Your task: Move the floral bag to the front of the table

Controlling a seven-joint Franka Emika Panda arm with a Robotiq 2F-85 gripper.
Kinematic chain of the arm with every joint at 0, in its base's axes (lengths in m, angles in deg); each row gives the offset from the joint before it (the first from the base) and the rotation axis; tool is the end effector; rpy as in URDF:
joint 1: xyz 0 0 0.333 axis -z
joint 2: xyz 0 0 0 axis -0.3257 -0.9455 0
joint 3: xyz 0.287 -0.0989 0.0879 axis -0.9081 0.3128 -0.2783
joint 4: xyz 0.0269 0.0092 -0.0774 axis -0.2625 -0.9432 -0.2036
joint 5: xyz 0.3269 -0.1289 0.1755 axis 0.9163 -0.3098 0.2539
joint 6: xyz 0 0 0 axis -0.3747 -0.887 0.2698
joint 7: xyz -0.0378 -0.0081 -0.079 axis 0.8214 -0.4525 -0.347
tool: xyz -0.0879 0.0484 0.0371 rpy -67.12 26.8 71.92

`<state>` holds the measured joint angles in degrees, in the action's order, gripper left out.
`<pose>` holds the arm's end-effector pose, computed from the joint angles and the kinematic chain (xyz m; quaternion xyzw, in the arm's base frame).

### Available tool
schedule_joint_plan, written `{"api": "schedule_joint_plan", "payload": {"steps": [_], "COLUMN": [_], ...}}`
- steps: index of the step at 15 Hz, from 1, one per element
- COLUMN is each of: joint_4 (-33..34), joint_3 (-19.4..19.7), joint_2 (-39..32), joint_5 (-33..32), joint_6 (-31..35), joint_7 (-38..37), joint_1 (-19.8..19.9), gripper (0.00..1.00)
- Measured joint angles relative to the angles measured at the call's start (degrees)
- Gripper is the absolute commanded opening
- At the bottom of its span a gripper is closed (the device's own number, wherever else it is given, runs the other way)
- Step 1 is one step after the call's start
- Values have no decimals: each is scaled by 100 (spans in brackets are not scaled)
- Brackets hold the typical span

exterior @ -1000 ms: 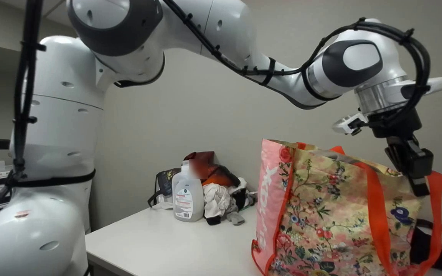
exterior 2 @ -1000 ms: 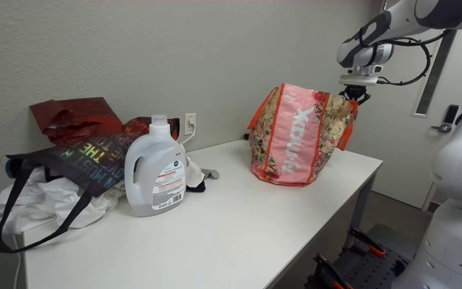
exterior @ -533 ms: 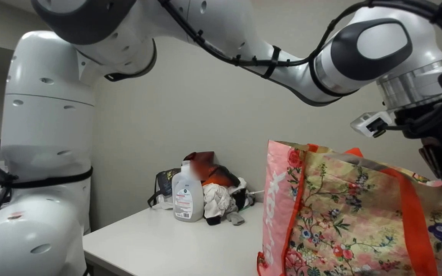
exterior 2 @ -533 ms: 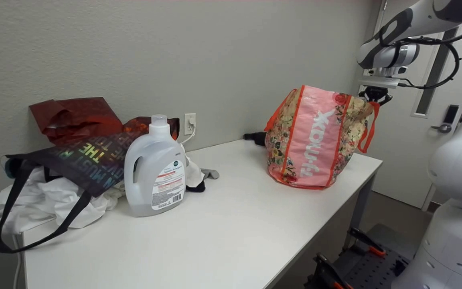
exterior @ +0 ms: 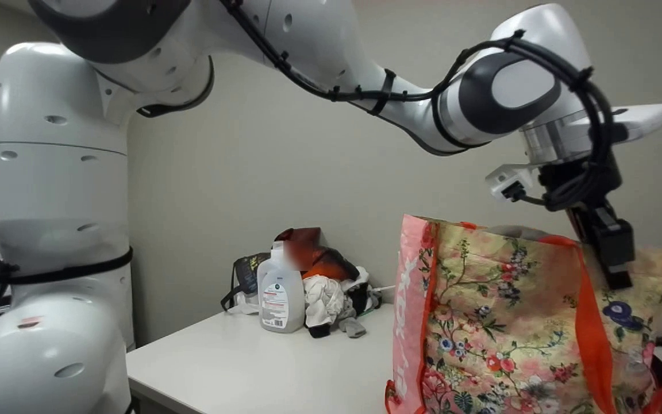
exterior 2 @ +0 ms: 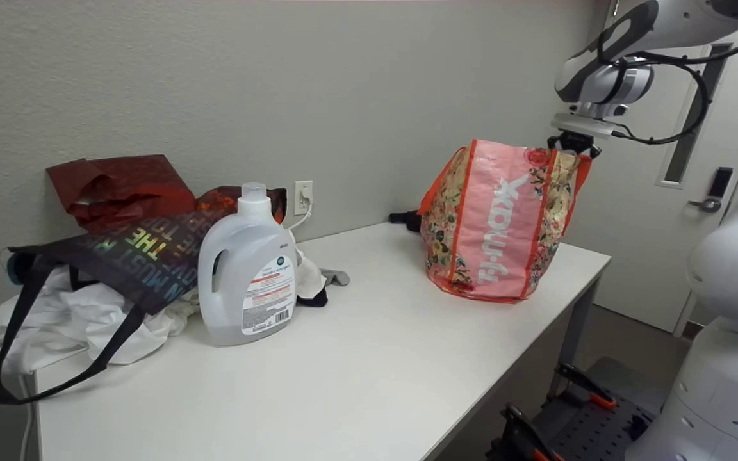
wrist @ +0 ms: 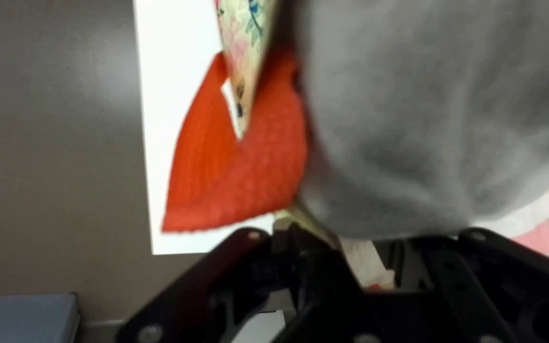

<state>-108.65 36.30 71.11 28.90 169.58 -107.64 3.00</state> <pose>0.4205 -0.4312 0.5042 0.7764 -0.6045 0.1757 0.0309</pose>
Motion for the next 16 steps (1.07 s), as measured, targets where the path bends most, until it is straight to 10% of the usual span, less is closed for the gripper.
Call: {"api": "schedule_joint_plan", "payload": {"steps": [5, 16], "joint_4": [33, 915], "joint_3": [-481, -1511], "joint_2": [422, 1229], "joint_5": [3, -292], "joint_6": [1, -924], "joint_7": [-8, -105], "joint_1": [-367, -841], "gripper": [99, 100]}}
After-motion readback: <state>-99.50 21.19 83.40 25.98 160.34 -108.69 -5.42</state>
